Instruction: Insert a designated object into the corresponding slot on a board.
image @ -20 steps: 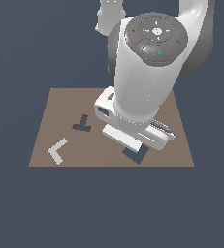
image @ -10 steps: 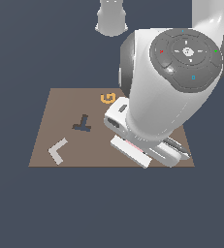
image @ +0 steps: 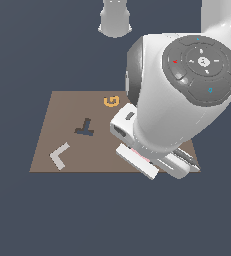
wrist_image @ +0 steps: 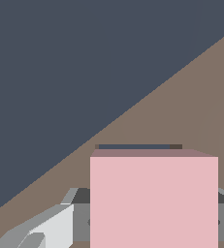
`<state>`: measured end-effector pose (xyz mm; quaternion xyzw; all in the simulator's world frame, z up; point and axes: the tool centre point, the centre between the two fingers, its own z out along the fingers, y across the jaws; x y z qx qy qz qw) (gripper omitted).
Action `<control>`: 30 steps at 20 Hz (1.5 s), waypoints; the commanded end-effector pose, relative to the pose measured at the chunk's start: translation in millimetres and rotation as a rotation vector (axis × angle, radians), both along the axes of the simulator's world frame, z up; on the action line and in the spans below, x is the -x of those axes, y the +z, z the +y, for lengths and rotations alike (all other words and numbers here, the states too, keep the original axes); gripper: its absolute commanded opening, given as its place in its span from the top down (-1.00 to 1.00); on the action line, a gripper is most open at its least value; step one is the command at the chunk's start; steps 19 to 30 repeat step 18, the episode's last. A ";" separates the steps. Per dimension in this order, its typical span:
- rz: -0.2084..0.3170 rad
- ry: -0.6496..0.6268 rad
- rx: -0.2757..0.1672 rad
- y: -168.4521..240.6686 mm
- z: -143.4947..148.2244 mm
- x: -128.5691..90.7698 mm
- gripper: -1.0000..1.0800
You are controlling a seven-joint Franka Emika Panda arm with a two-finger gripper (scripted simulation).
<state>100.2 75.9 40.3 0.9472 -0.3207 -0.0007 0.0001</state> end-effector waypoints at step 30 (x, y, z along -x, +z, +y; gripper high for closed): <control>-0.001 -0.001 0.000 -9.6 0.1 -0.8 -0.92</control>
